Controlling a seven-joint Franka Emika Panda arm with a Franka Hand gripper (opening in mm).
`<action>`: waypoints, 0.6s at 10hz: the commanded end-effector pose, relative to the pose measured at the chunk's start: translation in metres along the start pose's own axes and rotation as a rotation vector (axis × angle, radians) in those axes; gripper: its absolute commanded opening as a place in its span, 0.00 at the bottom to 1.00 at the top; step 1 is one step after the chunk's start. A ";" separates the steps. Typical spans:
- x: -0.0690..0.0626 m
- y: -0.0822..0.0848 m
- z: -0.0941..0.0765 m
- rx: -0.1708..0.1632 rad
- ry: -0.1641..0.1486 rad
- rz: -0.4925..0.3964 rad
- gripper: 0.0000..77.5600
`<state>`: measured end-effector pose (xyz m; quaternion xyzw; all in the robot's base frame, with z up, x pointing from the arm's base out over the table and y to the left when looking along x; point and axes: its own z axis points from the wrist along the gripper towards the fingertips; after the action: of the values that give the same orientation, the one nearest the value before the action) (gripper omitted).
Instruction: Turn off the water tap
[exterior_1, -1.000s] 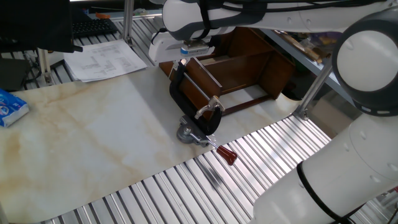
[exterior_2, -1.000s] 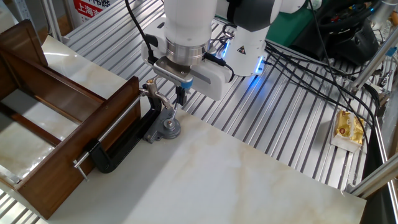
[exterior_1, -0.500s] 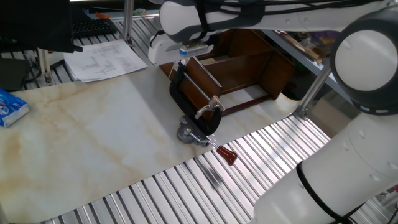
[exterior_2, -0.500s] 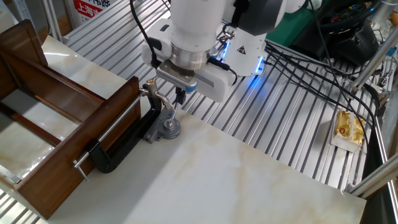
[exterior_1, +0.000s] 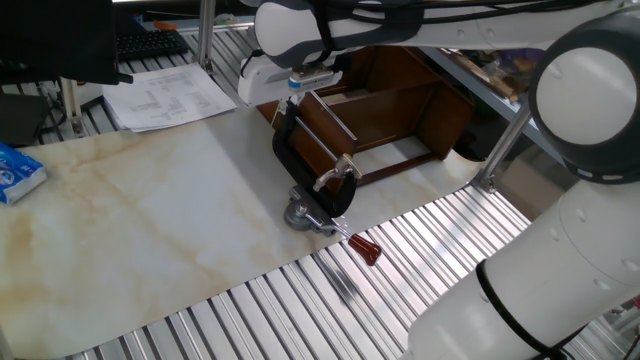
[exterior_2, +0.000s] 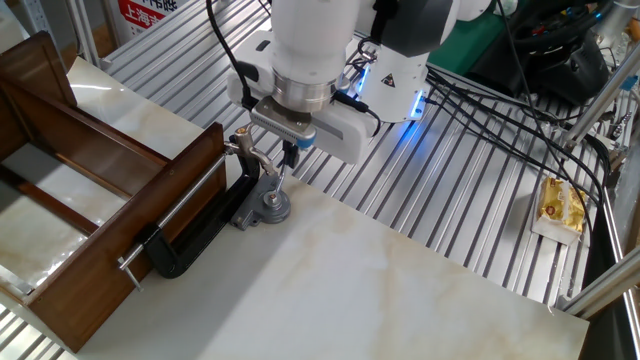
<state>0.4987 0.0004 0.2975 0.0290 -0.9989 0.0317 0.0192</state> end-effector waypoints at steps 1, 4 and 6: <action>-0.001 0.000 -0.001 -0.015 0.008 -0.003 0.00; -0.001 0.000 -0.001 -0.012 0.006 -0.007 0.00; -0.001 0.000 -0.001 -0.012 0.005 -0.010 0.00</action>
<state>0.4987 0.0004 0.2970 0.0341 -0.9988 0.0256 0.0235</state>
